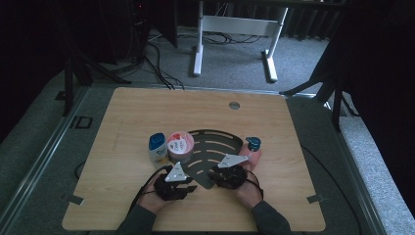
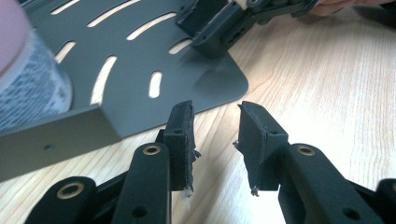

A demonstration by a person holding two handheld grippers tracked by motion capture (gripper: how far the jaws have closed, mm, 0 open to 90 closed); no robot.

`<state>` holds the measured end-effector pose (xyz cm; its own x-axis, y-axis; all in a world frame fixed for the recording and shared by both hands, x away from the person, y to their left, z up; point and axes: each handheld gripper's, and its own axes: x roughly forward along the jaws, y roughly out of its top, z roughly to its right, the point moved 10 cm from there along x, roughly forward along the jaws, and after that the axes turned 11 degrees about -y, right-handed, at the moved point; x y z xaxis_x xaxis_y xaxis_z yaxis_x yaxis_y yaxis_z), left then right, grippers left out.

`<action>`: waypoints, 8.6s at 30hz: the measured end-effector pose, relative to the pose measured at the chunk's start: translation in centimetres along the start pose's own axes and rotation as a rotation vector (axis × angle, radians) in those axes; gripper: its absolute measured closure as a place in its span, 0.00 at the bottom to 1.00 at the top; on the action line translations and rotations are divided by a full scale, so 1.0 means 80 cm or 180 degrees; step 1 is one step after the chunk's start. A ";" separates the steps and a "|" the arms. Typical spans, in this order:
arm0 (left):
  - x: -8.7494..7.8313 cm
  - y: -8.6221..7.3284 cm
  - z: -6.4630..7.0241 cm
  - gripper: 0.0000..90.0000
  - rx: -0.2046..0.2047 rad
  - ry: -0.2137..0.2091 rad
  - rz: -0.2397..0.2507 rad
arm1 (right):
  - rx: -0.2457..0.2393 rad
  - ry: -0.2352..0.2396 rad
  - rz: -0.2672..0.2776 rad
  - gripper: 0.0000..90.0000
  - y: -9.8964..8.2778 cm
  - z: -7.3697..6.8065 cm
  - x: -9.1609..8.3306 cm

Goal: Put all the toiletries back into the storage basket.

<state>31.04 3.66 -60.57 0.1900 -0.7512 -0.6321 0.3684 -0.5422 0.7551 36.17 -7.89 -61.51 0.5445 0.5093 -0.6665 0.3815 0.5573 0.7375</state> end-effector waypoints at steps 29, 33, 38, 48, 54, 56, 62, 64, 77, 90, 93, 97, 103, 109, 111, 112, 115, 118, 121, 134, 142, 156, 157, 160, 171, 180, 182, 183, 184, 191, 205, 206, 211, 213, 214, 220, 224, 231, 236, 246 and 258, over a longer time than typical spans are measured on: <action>-0.098 -0.039 -0.034 0.71 -0.0289 0.0371 0.0155 | -0.0049 0.0057 -0.0034 0.67 -0.012 -0.002 0.001; -0.109 -0.039 -0.037 0.71 -0.0321 0.0396 0.0179 | -0.0037 0.0068 -0.0027 0.67 -0.012 -0.002 0.001; -0.119 -0.038 -0.043 0.71 -0.0341 0.0452 0.0192 | -0.0028 0.0075 -0.0020 0.66 -0.012 -0.003 0.001; -0.141 -0.030 -0.058 0.69 -0.0386 0.0569 0.0179 | -0.0026 0.0088 -0.0011 0.66 -0.012 -0.003 0.001; -0.154 -0.025 -0.068 0.68 -0.0395 0.0630 0.0152 | -0.0024 0.0092 -0.0010 0.66 -0.012 -0.003 0.001; -0.157 -0.023 -0.073 0.67 -0.0393 0.0650 0.0137 | -0.0024 0.0093 -0.0014 0.65 -0.012 -0.003 0.001; -0.163 -0.018 -0.085 0.64 -0.0391 0.0678 0.0091 | -0.0024 0.0098 -0.0011 0.65 -0.012 -0.003 0.001; -0.164 -0.017 -0.088 0.63 -0.0393 0.0681 0.0076 | -0.0022 0.0101 -0.0010 0.65 -0.012 -0.003 0.001; -0.168 -0.008 -0.103 0.55 -0.0413 0.0731 -0.0040 | -0.0015 0.0112 -0.0002 0.64 -0.012 -0.003 0.001; -0.172 0.007 -0.112 0.57 -0.0350 0.0739 -0.0096 | -0.0019 0.0111 0.0002 0.64 -0.012 -0.003 0.001; -0.172 0.011 -0.111 0.58 -0.0336 0.0701 -0.0100 | -0.0016 0.0110 0.0006 0.64 -0.012 -0.003 0.001; -0.171 0.014 -0.111 0.59 -0.0317 0.0680 -0.0138 | -0.0010 0.0109 0.0011 0.63 -0.011 -0.004 0.002; -0.170 0.016 -0.112 0.58 -0.0299 0.0661 -0.0223 | -0.0011 0.0113 0.0015 0.63 -0.011 -0.004 0.002; -0.170 0.019 -0.113 0.56 -0.0307 0.0650 -0.0302 | -0.0012 0.0118 0.0016 0.63 -0.011 -0.004 0.002; -0.170 0.020 -0.114 0.55 -0.0290 0.0653 -0.0311 | -0.0012 0.0119 0.0015 0.63 -0.011 -0.004 0.002; -0.170 0.021 -0.114 0.55 -0.0295 0.0655 -0.0322 | -0.0012 0.0119 0.0016 0.63 -0.011 -0.004 0.002; -0.170 0.023 -0.114 0.54 -0.0268 0.0657 -0.0367 | -0.0012 0.0121 0.0016 0.63 -0.011 -0.004 0.002; -0.170 0.026 -0.114 0.54 -0.0258 0.0659 -0.0419 | -0.0012 0.0124 0.0015 0.62 -0.011 -0.004 0.002; -0.170 0.028 -0.115 0.53 -0.0243 0.0653 -0.0465 | -0.0012 0.0125 0.0016 0.62 -0.011 -0.004 0.002; -0.164 0.035 -0.116 0.54 -0.0192 0.0610 -0.0688 | -0.0006 0.0132 0.0015 0.62 -0.011 -0.004 0.002; -0.159 0.039 -0.118 0.54 -0.0159 0.0577 -0.0819 | -0.0006 0.0134 0.0016 0.62 -0.011 -0.004 0.002; -0.152 0.044 -0.121 0.53 -0.0143 0.0537 -0.1005 | -0.0008 0.0138 0.0017 0.62 -0.011 -0.005 0.002; -0.151 0.044 -0.122 0.53 -0.0130 0.0536 -0.1022 | -0.0010 0.0138 0.0017 0.62 -0.011 -0.005 0.002; -0.149 0.044 -0.123 0.53 -0.0140 0.0517 -0.1047 | -0.0010 0.0140 0.0018 0.62 -0.011 -0.005 0.002; -0.143 0.045 -0.125 0.53 -0.0128 0.0471 -0.1204 | -0.0014 0.0141 0.0020 0.62 -0.011 -0.005 0.002; -0.141 0.045 -0.126 0.53 -0.0132 0.0434 -0.1310 | -0.0015 0.0146 0.0021 0.62 -0.011 -0.005 0.002; -0.139 0.044 -0.126 0.53 -0.0129 0.0433 -0.1354 | -0.0014 0.0146 0.0021 0.62 -0.011 -0.005 0.002; -0.138 0.044 -0.127 0.53 -0.0127 0.0431 -0.1376 | -0.0017 0.0145 0.0021 0.62 -0.011 -0.005 0.002; -0.137 0.044 -0.127 0.53 -0.0135 0.0421 -0.1384 | -0.0017 0.0145 0.0020 0.62 -0.011 -0.005 0.002; -0.135 0.044 -0.128 0.54 -0.0134 0.0396 -0.1482 | -0.0023 0.0146 0.0026 0.61 -0.011 -0.005 0.002; -0.130 0.041 -0.129 0.56 -0.0135 0.0334 -0.1631 | -0.0021 0.0145 0.0027 0.61 -0.011 -0.005 0.002; -0.130 0.041 -0.129 0.56 -0.0140 0.0327 -0.1636 | -0.0019 0.0146 0.0029 0.61 -0.011 -0.005 0.002; -0.128 0.042 -0.129 0.57 -0.0128 0.0307 -0.1686 | -0.0013 0.0149 0.0025 0.61 -0.011 -0.005 0.002; -0.128 0.042 -0.129 0.57 -0.0122 0.0299 -0.1712 | -0.0016 0.0148 0.0025 0.61 -0.011 -0.005 0.002; -0.128 0.042 -0.129 0.57 -0.0117 0.0286 -0.1721 | -0.0015 0.0149 0.0025 0.61 -0.011 -0.005 0.002; -0.126 0.042 -0.129 0.58 -0.0126 0.0263 -0.1719 | -0.0016 0.0150 0.0026 0.61 -0.011 -0.005 0.002; -0.126 0.043 -0.130 0.58 -0.0121 0.0249 -0.1749 | -0.0015 0.0149 0.0027 0.61 -0.011 -0.005 0.002; -0.126 0.043 -0.131 0.58 -0.0123 0.0237 -0.1808 | -0.0016 0.0150 0.0027 0.61 -0.011 -0.005 0.002; -0.126 0.043 -0.131 0.58 -0.0128 0.0226 -0.1805 | -0.0015 0.0154 0.0028 0.61 -0.011 -0.005 0.002; -0.126 0.043 -0.130 0.60 -0.0129 0.0212 -0.1803 | -0.0017 0.0151 0.0031 0.61 -0.011 -0.005 0.002; -0.127 0.043 -0.128 0.61 -0.0122 0.0256 -0.1823 | -0.0017 0.0153 0.0031 0.61 -0.011 -0.005 0.002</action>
<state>39.70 13.28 -53.32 0.0186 -0.3101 -0.9505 0.4653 -0.8388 0.2827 35.65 -8.01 -62.29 0.5115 0.5456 -0.6638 0.3723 0.5556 0.7435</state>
